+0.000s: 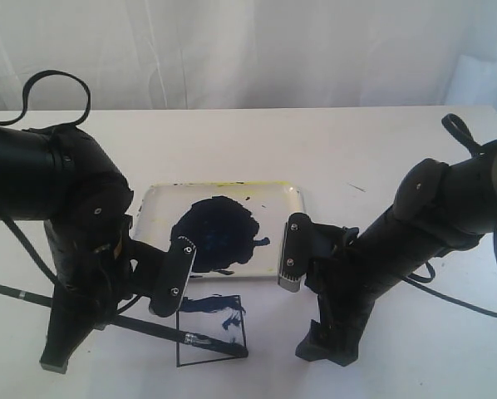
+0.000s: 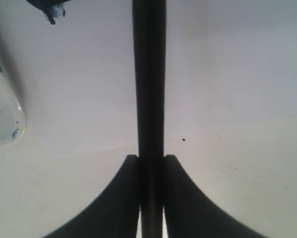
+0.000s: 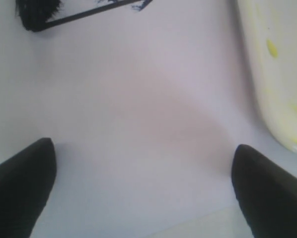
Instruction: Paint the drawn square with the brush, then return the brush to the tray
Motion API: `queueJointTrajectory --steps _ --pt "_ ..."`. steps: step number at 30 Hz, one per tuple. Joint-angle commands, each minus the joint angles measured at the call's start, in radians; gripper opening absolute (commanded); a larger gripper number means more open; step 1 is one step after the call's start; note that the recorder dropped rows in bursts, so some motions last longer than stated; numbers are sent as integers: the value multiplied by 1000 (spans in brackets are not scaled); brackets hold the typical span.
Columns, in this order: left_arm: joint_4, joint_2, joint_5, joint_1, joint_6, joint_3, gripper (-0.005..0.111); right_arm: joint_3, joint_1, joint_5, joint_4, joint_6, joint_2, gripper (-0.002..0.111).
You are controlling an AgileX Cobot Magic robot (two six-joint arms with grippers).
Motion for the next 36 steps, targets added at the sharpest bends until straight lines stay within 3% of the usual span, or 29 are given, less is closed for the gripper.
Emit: queueJointTrajectory --steps 1,6,12,25,36 --pt "-7 -9 29 -6 -28 -1 0 22 0 56 -39 22 34 89" --pt "-3 -9 25 -6 -69 -1 0 22 0 56 -39 22 34 89" --pt "91 -9 16 -6 -231 -1 0 22 0 56 -37 22 34 89" --pt "94 -7 -3 -6 -229 -1 0 22 0 56 -37 22 34 89" --pt "11 -7 15 -6 -67 -1 0 22 0 56 -37 35 34 89"
